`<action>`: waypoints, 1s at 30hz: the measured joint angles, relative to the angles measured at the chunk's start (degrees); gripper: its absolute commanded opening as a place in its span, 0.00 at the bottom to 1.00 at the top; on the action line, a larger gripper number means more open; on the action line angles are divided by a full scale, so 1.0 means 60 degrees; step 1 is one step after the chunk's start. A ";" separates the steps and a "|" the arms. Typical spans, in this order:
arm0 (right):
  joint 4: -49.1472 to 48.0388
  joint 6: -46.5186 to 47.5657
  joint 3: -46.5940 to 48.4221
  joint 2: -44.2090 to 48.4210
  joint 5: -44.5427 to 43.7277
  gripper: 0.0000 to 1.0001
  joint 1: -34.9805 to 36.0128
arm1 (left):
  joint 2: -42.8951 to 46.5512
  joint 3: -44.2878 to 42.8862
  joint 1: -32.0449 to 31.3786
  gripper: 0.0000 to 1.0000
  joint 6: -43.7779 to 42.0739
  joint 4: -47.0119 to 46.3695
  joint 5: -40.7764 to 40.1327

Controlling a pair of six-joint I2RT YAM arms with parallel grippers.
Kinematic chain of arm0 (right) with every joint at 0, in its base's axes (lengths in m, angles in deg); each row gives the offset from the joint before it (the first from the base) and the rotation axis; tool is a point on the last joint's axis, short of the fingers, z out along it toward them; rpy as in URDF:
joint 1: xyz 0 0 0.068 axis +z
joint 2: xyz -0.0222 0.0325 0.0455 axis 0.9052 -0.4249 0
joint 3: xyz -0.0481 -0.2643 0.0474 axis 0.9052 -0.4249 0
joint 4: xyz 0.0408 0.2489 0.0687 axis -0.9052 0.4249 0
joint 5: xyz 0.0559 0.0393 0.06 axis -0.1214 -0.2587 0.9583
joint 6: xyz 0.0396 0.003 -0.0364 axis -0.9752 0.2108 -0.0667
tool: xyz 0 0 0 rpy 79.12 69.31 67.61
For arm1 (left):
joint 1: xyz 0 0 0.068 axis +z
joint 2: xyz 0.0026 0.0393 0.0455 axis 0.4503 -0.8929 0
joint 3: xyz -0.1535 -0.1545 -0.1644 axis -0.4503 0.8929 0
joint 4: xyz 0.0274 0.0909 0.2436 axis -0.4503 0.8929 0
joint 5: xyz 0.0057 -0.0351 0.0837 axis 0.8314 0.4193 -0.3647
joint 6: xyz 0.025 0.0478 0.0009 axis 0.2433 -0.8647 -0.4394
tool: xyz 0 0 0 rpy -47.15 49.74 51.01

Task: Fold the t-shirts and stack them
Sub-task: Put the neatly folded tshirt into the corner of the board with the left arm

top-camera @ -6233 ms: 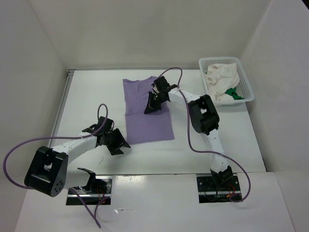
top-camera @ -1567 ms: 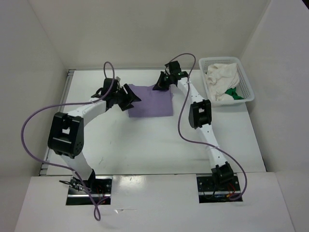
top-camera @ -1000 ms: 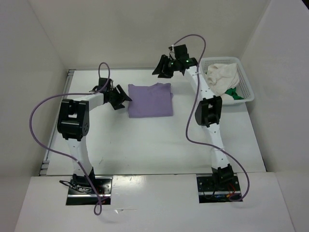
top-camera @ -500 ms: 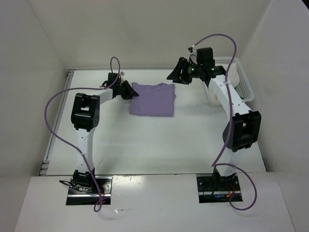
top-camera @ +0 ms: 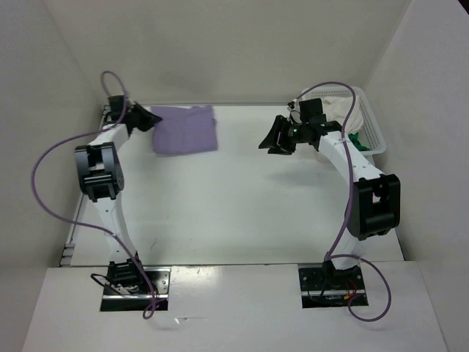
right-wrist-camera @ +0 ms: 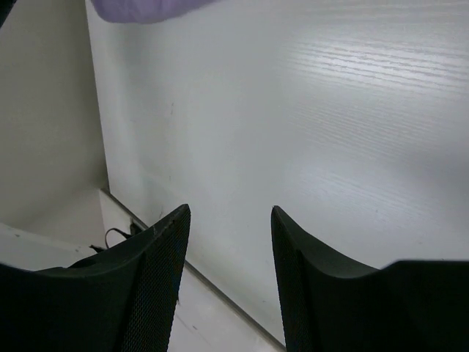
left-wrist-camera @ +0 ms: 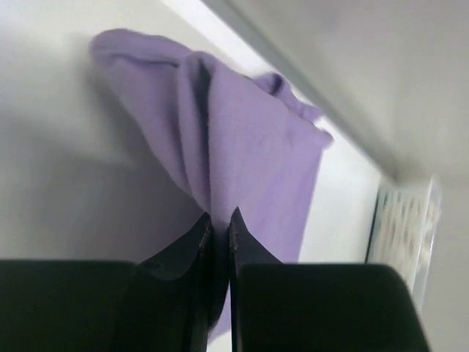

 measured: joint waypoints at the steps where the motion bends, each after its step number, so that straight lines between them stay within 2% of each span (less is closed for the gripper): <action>1: -0.0036 0.0000 0.0000 0.0062 0.0011 0.54 0.0000 | 0.0197 0.0138 0.0539 0.09 0.0000 -0.0058 -0.0120; 3: -0.0113 -0.0004 0.0000 0.0146 0.0076 0.54 -0.0004 | 0.0667 0.0528 0.1479 0.09 0.0011 -0.0102 -0.0412; 5: -0.0186 -0.0007 -0.0004 0.0164 0.0197 0.54 -0.0004 | 0.1286 0.1213 0.2368 0.18 0.0073 -0.0364 -0.0845; 6: -0.0222 -0.0007 -0.0025 0.0164 0.0277 0.54 -0.0004 | 0.1559 0.1530 0.2685 0.28 0.0131 -0.0415 -0.1035; 7: -0.0255 -0.0007 -0.0069 0.0164 0.0346 0.54 -0.0004 | 0.1803 0.1778 0.2973 0.50 0.0138 -0.0419 -0.1206; 10: -0.0295 -0.0015 -0.0200 0.0164 0.0517 0.55 -0.0004 | 0.2353 0.2521 0.3166 0.74 0.0204 -0.0637 -0.1610; 13: -0.0310 -0.0026 -0.0284 0.0164 0.0572 0.55 -0.0004 | 0.3220 0.3971 0.2954 1.00 0.0499 -0.0903 -0.2087; 20: -0.0379 0.0025 -0.0812 0.0211 0.0481 0.56 -0.0004 | 0.5220 0.6710 0.2765 1.00 0.1526 -0.1020 -0.2922; 23: -0.0364 0.0044 -0.1107 0.0211 0.0412 0.49 -0.0004 | 0.6441 0.7686 0.2772 1.00 0.1912 -0.0947 -0.3486; 24: -0.0339 0.0044 -0.1147 0.0211 0.0386 0.45 -0.0004 | 0.6812 0.7901 0.2776 1.00 0.1963 -0.0907 -0.3650; 25: -0.0353 0.0051 -0.1169 0.0211 0.0350 0.34 -0.0004 | 0.7213 0.8069 0.2776 1.00 0.1982 -0.0852 -0.3799; 27: -0.0372 0.0102 -0.1173 0.0211 0.0288 0.23 -0.0004 | 0.7730 0.8167 0.2776 1.00 0.1963 -0.0827 -0.3974; 28: -0.0372 0.0080 -0.1169 0.0211 0.0226 0.08 -0.0004 | 0.7890 0.8171 0.2772 1.00 0.1945 -0.0823 -0.3989; 30: -0.0364 0.0047 -0.1151 0.0211 0.0047 0.00 -0.0004 | 0.8102 0.8171 0.2747 1.00 0.1894 -0.0823 -0.3814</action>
